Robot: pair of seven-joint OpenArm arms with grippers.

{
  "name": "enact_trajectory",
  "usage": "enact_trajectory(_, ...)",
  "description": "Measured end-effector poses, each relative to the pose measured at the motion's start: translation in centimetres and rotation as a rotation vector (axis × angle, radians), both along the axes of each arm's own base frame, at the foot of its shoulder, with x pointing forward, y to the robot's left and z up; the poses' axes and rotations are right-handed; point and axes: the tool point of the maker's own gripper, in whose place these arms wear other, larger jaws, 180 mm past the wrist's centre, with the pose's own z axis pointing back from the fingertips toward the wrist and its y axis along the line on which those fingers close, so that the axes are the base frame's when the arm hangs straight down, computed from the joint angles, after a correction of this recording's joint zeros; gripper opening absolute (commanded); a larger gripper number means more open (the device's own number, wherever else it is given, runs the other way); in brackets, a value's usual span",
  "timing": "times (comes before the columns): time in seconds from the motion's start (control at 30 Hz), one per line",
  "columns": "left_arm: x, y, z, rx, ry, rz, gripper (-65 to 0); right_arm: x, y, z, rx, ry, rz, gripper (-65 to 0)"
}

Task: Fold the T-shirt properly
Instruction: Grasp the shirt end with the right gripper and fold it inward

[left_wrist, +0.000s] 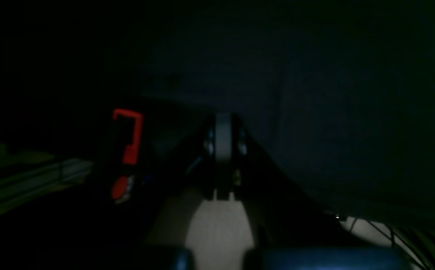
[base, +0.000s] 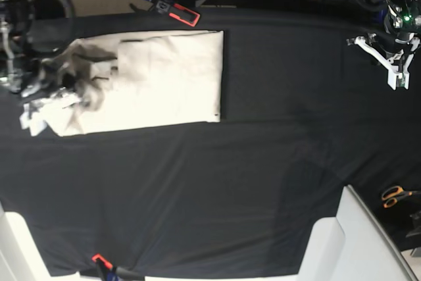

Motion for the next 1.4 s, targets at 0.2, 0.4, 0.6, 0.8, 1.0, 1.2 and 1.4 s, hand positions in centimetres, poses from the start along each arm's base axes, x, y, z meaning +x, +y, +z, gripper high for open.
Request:
enact_trajectory(0.2, 0.0, 0.0, 0.0, 0.0, 0.0, 0.0, -65.0, -1.2, 3.7, 0.3, -0.081, 0.055, 0.055, -63.9)
enact_trajectory(0.4, 0.0, 0.0, 0.0, -0.002, -0.001, 0.0, -65.0, -2.3, 7.1, 1.0, -0.078, 0.069, 0.07, -63.9)
enact_trajectory(0.6, 0.0, -0.1, 0.0, -0.003, -0.001, 0.0, -65.0, -2.3, 9.8, 1.2, -0.081, 0.076, 0.107, -63.9)
enact_trajectory(0.8, 0.0, -0.1, 0.0, -0.004, -0.001, 0.0, -65.0, -1.9, 14.4, 2.1, -0.049, 0.05, 0.259, -63.9)
enact_trajectory(1.0, 0.0, -0.1, 0.0, -0.004, -0.001, 0.0, -65.0, -2.1, 17.3, 2.7, 0.021, 0.101, 0.296, -63.9)
enact_trajectory(1.2, 0.0, -0.1, 0.0, -0.004, -0.001, 0.0, -65.0, -1.2, 16.9, 2.8, 0.001, 0.087, 0.289, -63.9)
enact_trajectory(1.4, 0.0, -0.1, 0.0, -0.004, -0.001, 0.0, -65.0, -1.0, 17.2, 2.3, -0.116, 0.039, 0.329, -63.9)
